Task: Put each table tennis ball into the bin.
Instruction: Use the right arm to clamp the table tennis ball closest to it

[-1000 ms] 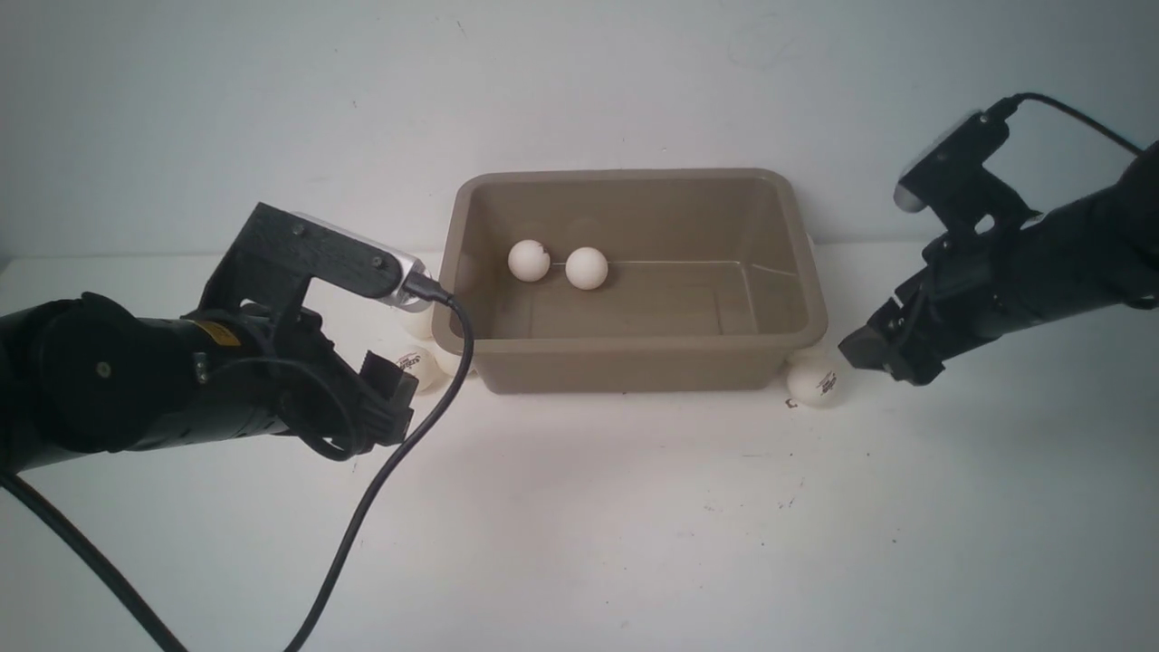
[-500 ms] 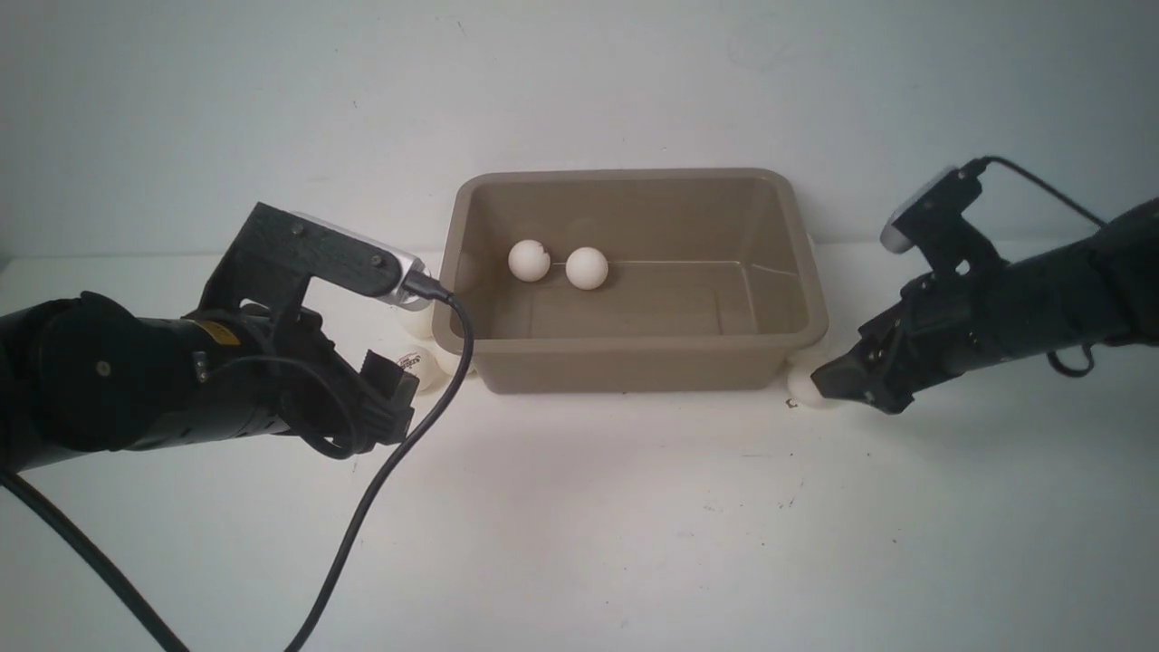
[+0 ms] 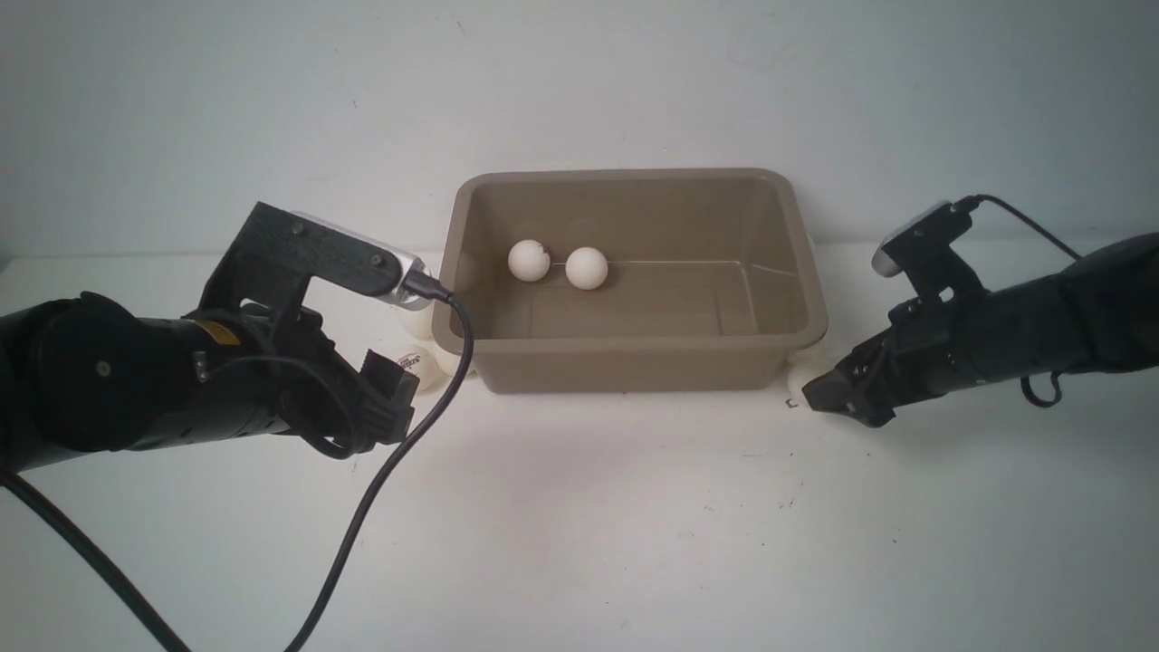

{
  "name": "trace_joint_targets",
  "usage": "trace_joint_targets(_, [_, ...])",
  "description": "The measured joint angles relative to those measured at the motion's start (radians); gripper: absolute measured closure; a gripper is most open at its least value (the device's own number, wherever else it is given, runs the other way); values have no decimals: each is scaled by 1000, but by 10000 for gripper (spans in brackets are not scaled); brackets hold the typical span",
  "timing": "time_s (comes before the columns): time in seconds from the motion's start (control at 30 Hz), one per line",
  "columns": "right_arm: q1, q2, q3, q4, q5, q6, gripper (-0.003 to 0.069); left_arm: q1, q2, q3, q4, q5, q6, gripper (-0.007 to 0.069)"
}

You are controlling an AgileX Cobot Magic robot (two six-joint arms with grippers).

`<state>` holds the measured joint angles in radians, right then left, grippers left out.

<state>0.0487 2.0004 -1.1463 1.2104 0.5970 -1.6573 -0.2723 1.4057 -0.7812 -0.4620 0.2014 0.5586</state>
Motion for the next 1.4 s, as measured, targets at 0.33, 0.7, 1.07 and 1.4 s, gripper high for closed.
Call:
trace_joint_targets(0.33, [0,32,-1,114,-17,-33,103,0,0,0,-1,-1,0,104])
trace_joint_targets(0.7, [0,49,-2,154,-12,-37,198,0,0,0,-1,-1,0,104])
trace_joint_targets(1.07, [0,49,-2,149,4,-37,309,0,0,0,-1,-1,0,104])
trace_joint_targets(1.4, [-13,-77,-2,-36,47,29,309,0,0,0,-1,-4,0,104])
